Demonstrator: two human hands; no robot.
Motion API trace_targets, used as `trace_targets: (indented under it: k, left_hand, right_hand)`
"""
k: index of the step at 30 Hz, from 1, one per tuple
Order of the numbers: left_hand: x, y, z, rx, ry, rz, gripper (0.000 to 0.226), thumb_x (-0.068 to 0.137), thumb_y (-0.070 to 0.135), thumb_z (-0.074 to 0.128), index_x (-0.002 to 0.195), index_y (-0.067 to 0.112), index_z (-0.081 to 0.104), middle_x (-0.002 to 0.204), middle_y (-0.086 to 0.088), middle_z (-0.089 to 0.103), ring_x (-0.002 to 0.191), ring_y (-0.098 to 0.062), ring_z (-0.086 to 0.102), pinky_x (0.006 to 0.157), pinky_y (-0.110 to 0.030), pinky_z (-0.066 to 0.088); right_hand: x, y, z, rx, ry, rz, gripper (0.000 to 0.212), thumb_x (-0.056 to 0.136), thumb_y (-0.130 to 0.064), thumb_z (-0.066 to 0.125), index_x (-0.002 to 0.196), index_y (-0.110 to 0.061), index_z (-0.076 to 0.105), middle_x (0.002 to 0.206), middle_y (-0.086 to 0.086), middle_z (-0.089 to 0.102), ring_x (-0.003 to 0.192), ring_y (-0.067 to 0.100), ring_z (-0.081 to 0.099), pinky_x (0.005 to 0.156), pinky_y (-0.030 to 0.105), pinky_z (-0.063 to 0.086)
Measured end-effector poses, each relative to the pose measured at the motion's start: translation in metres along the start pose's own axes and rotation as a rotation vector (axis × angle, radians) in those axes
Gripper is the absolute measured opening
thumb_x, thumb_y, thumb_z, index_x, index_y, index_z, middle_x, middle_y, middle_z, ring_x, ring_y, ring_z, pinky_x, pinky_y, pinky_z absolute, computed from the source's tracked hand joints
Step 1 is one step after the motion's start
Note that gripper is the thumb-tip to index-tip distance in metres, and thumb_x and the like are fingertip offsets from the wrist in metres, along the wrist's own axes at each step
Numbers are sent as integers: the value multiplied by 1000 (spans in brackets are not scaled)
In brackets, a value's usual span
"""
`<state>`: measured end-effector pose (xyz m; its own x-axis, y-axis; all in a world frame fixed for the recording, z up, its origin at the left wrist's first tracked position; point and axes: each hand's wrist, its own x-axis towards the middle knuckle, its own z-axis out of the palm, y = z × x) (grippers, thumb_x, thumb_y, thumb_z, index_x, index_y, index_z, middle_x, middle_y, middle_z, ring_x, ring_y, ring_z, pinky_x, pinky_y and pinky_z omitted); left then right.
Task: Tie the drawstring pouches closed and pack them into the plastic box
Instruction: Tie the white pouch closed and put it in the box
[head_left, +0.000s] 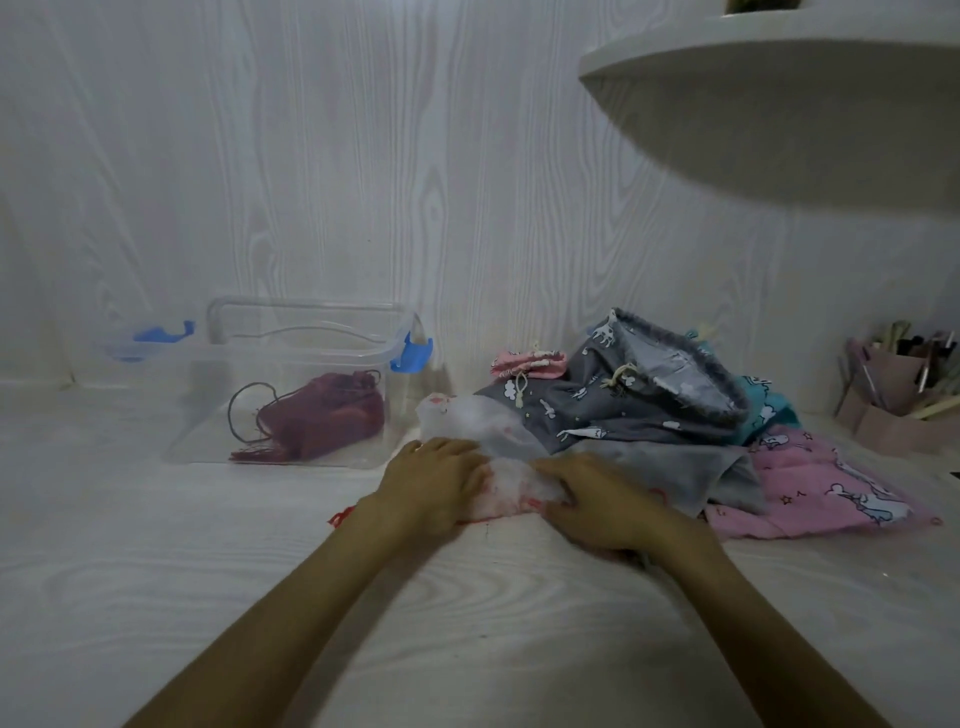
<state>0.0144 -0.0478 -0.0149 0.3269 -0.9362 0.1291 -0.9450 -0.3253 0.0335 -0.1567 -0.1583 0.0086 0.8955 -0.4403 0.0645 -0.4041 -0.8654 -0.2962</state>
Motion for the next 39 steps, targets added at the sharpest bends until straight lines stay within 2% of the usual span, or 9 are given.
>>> trace_targets:
  k: [4, 10, 13, 18, 22, 26, 31, 35, 39]
  left_hand:
    - [25, -19, 12, -59, -36, -78, 46, 95, 38, 41, 140, 26, 41, 151, 6, 30, 139, -19, 24, 108, -42, 33]
    - [17, -9, -6, 10, 365, -131, 37, 88, 38, 60, 124, 29, 56, 129, 5, 53, 119, -18, 45, 92, -32, 37]
    - [-14, 0, -28, -102, 630, -196, 24, 92, 43, 53, 90, 19, 58, 95, 1, 60, 87, -20, 58, 68, -30, 42]
    - [-57, 14, -16, -158, 150, -250, 35, 86, 55, 54, 91, 20, 53, 91, 2, 57, 82, -15, 50, 67, -29, 36]
    - [-59, 13, -4, -190, 267, -183, 21, 93, 38, 49, 89, 18, 55, 90, 2, 59, 82, -18, 53, 66, -29, 38]
    - [-62, 18, -4, -292, 300, -156, 21, 95, 40, 44, 93, 19, 45, 90, 2, 61, 76, -19, 54, 63, -32, 38]
    - [-63, 13, 0, -170, 222, -170, 32, 92, 55, 42, 92, 23, 41, 92, 5, 52, 79, -13, 46, 65, -28, 33]
    - [-60, 11, 4, -134, 265, -47, 28, 97, 47, 35, 82, 24, 41, 83, 8, 41, 80, -15, 43, 68, -29, 30]
    - [-60, 18, 6, -320, 395, -188, 40, 84, 66, 46, 101, 29, 46, 97, 13, 48, 92, -12, 47, 73, -27, 36]
  right_hand:
    - [3, -5, 7, -134, 298, -15, 40, 80, -32, 66, 113, -21, 45, 117, -3, 47, 110, 18, 47, 84, 31, 41]
    - [13, -5, 30, -165, 287, 55, 38, 90, -48, 50, 115, -20, 50, 120, 0, 53, 112, 18, 48, 85, 32, 44]
    - [15, -1, 25, -193, 385, -13, 33, 86, -54, 53, 100, -26, 65, 102, -5, 63, 101, 15, 53, 79, 27, 33]
    - [13, -9, 16, 34, 307, -89, 19, 86, -40, 60, 77, -25, 68, 66, -10, 58, 68, 6, 53, 64, 26, 35]
    - [12, -24, 8, 632, 134, 4, 29, 94, -20, 49, 67, -22, 60, 53, -4, 56, 44, 10, 50, 45, 23, 43]
    - [27, -32, 5, 476, 389, 49, 34, 95, -30, 45, 62, -26, 53, 61, -11, 55, 63, 7, 53, 62, 28, 44]
    - [15, -33, 17, 302, 421, -15, 40, 96, -43, 37, 73, -12, 48, 70, 7, 58, 64, 19, 50, 60, 35, 41]
    - [13, -44, 17, 672, 341, -24, 35, 96, -35, 43, 71, -14, 55, 70, -4, 57, 64, 8, 49, 63, 30, 41]
    - [10, -48, 11, 866, 349, -47, 31, 97, -26, 46, 72, -9, 56, 73, -5, 54, 60, 4, 45, 61, 32, 43]
